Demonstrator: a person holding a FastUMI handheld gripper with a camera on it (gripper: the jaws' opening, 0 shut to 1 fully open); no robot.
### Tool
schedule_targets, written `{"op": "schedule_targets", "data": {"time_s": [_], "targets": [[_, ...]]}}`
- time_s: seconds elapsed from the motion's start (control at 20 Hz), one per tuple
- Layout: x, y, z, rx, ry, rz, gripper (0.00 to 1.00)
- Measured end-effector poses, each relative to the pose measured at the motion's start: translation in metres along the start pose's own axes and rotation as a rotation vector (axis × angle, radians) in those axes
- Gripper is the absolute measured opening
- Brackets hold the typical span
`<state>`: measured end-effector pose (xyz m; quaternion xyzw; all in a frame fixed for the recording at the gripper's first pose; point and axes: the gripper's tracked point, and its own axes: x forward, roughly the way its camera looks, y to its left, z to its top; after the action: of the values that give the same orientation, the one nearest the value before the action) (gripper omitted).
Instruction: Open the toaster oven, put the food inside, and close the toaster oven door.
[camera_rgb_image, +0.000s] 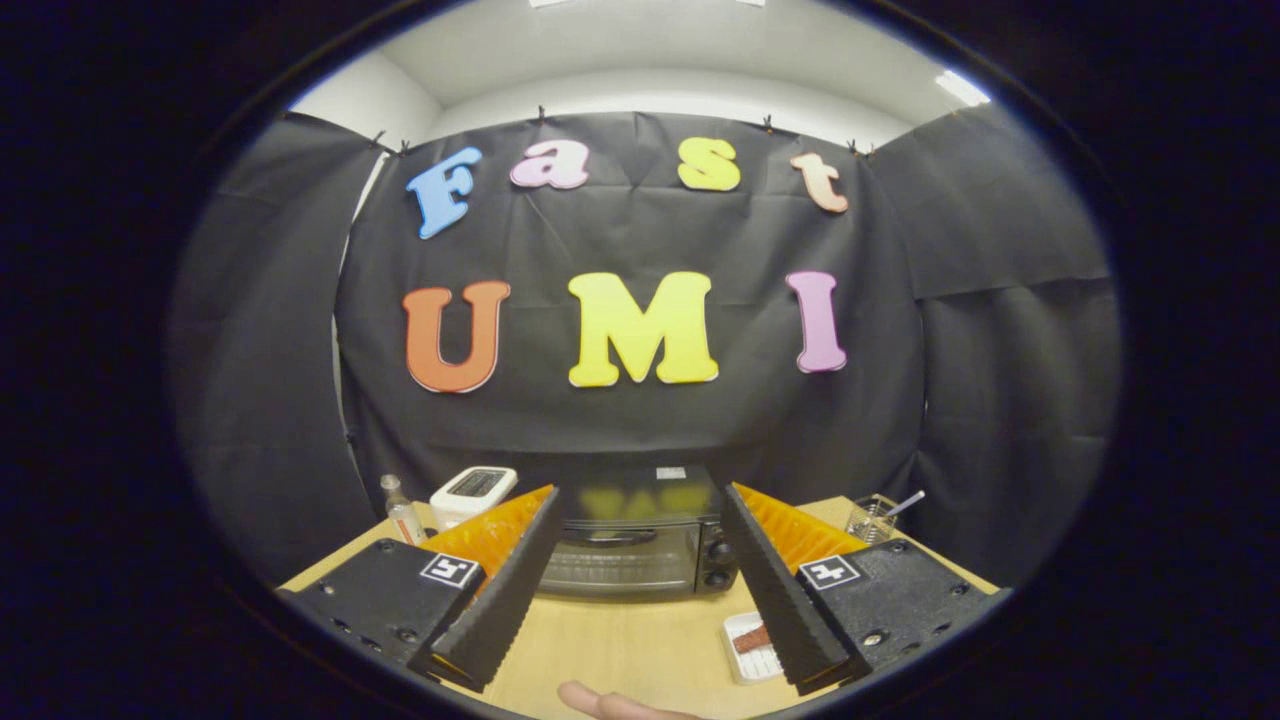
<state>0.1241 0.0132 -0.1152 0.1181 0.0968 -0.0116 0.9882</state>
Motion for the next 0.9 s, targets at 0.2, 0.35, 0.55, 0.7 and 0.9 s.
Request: {"op": "schedule_targets", "data": {"time_s": [0.2,0.35,0.55,0.7,0.9], "targets": [[0.051,0.016,-0.032,-0.014,0.093,0.012,1.0],[0.09,0.028,-0.043,-0.026,0.123,0.004,1.0],[0.14,0.046,-0.053,-0.081,0.163,0.01,1.0],[0.171,0.048,-0.073,-0.079,0.247,-0.014,1.0],[0.19,0.044,-0.091,-0.102,0.292,-0.033,1.0]]}}
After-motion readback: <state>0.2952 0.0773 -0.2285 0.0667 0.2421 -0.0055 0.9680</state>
